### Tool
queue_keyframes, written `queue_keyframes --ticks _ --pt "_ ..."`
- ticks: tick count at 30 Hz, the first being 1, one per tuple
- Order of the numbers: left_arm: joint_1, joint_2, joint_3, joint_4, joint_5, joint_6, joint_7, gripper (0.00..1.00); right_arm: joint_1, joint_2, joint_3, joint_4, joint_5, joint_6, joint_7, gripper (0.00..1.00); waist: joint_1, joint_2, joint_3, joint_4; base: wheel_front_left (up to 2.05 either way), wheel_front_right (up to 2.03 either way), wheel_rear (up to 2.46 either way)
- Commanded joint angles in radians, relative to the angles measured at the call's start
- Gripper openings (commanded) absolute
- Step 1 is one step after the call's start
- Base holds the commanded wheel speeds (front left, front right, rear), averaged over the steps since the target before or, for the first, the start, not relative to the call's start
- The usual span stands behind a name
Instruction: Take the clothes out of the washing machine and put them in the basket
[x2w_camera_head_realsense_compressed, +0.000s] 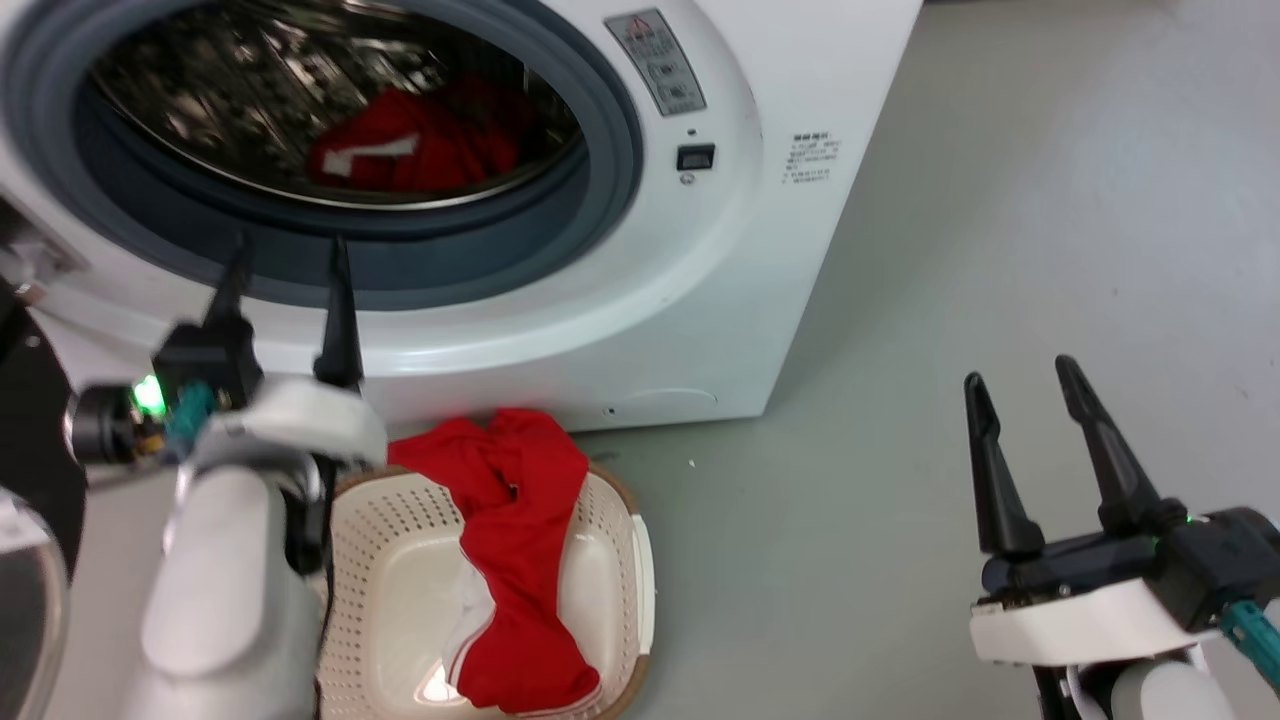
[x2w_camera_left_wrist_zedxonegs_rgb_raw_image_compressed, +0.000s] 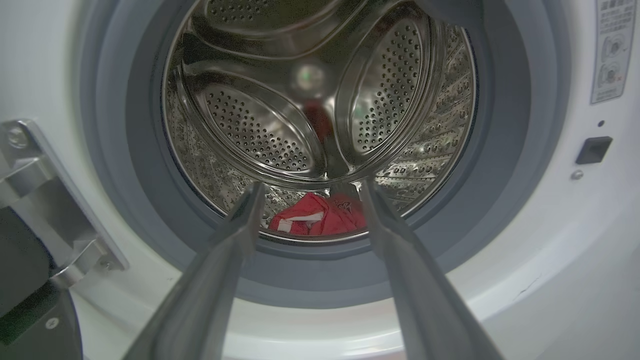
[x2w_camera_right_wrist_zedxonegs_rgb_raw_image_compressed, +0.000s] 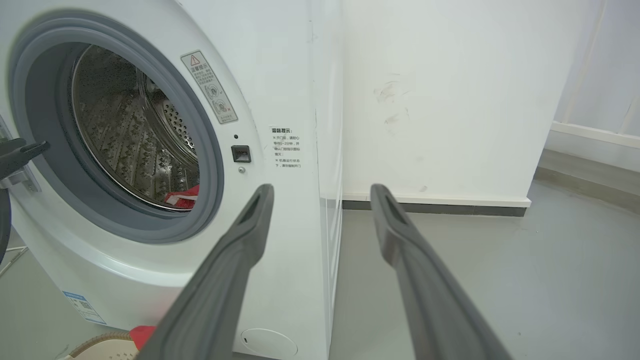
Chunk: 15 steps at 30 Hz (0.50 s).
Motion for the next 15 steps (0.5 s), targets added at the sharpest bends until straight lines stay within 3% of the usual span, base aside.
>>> queue_keyframes --ticks 1,15 --pt "-0.061 0.018 0.003 0.020 0.009 -0.005 -0.003 1.00 -0.028 0.000 0.000 -0.006 0.005 -0.001 -0.002 1.00 -0.0001 0.0000 0.068 -0.042 0.00 0.00 0.00" --pt "-0.654 0.194 -0.035 0.470 0.039 -0.059 0.063 1.00 -0.165 0.001 -0.013 -0.053 0.074 -0.001 -0.002 1.00 -0.0001 0.0000 0.353 -0.157 0.00 0.00 0.00"
